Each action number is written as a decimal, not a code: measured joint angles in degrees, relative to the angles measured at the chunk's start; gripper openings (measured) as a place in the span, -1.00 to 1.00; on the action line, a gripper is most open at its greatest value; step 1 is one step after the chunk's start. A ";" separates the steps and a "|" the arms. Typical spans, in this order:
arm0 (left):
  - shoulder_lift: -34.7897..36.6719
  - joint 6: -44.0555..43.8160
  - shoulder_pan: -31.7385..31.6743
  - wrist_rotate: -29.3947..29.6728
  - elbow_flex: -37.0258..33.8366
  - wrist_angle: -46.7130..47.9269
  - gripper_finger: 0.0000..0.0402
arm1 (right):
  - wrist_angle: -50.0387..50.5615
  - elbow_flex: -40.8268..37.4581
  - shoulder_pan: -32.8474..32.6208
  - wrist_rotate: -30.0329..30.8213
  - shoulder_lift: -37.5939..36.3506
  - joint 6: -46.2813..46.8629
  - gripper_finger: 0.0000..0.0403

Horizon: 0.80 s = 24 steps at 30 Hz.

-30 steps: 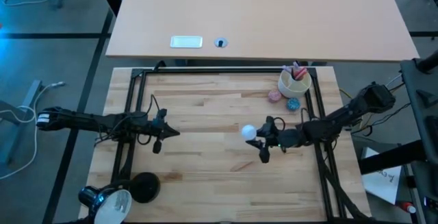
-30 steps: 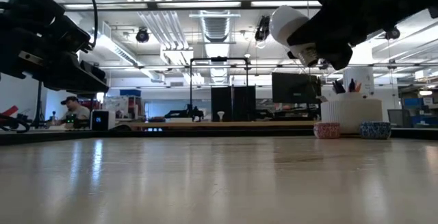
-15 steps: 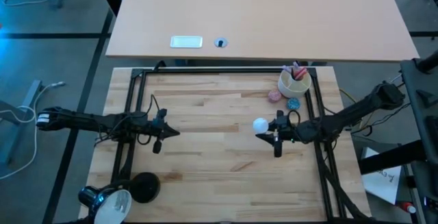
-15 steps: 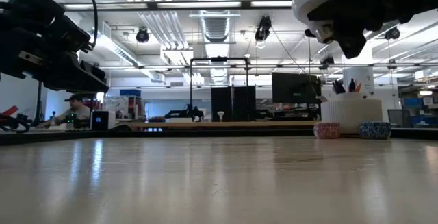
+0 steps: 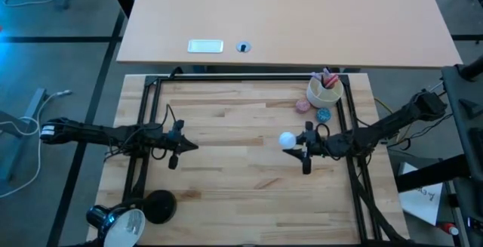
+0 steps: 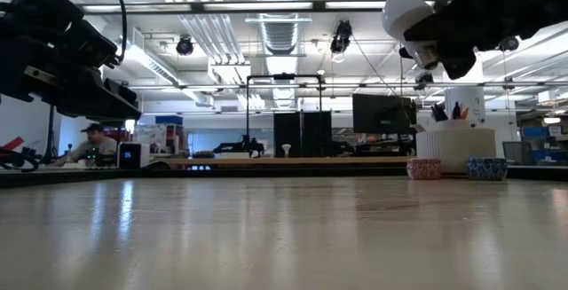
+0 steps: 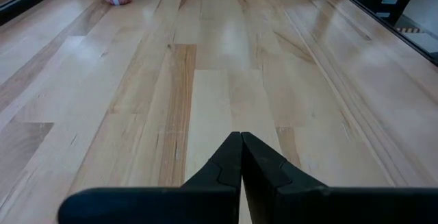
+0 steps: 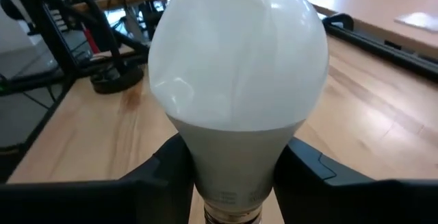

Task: Screw lightbulb
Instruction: Insert the lightbulb into the lamp

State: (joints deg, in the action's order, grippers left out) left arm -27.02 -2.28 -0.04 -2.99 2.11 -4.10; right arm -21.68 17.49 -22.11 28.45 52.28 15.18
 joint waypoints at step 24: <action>-0.01 -7.29 0.01 -0.06 0.00 -8.78 -1.00 | -0.44 16.69 2.13 4.26 16.59 -12.67 -0.30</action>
State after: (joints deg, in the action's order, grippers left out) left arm -27.03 -9.58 -0.03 -3.05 2.11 -12.88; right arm -22.13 34.17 -19.98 32.71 68.87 2.51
